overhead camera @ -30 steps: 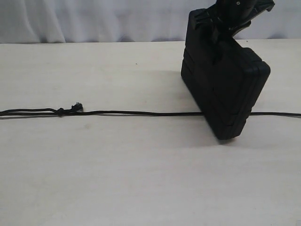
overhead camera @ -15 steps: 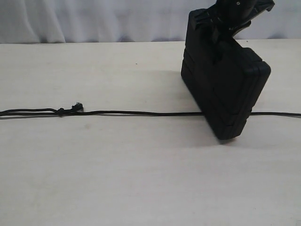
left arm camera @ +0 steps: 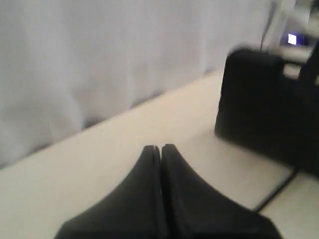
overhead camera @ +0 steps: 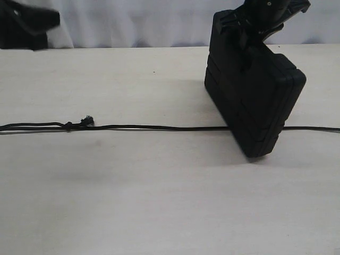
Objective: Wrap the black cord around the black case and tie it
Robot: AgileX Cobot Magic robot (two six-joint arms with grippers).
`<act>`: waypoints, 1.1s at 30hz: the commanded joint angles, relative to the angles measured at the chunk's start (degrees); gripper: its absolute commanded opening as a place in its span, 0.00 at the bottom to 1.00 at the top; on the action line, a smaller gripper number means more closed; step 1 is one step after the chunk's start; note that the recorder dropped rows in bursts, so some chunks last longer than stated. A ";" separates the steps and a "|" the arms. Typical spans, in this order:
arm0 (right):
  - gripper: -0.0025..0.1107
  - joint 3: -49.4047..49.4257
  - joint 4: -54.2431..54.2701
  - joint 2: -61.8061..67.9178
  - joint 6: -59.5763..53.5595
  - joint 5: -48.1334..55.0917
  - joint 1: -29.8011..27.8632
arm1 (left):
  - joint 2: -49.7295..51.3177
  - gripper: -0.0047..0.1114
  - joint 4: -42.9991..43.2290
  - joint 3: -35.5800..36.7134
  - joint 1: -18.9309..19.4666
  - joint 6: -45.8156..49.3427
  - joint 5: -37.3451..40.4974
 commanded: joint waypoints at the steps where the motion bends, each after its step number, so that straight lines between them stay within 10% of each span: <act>1: 0.06 -0.19 -1.72 -0.68 -0.79 -0.28 -0.39 | 9.45 0.04 14.30 -3.61 0.10 -12.42 13.44; 8: 0.06 -0.19 -1.43 -0.68 -0.79 -0.28 -0.39 | 15.37 0.04 14.30 -3.85 -0.03 -2.34 22.07; 17: 0.06 -0.19 -1.32 -0.68 -0.79 -0.28 -0.39 | 15.70 0.04 12.29 -3.85 0.68 1.92 63.70; 21: 0.06 -0.19 -1.46 -0.68 -0.79 -0.28 -0.39 | 15.70 0.04 11.59 -3.85 0.67 2.33 52.05; 28: 0.06 -0.19 -1.33 -0.68 -0.87 -0.28 -0.39 | 18.03 0.04 9.54 -7.58 -1.06 6.43 -4.53; 33: 0.06 -0.19 -1.33 -0.68 -0.87 -0.28 -0.39 | 21.94 0.04 -3.89 -8.37 -10.62 12.50 -11.47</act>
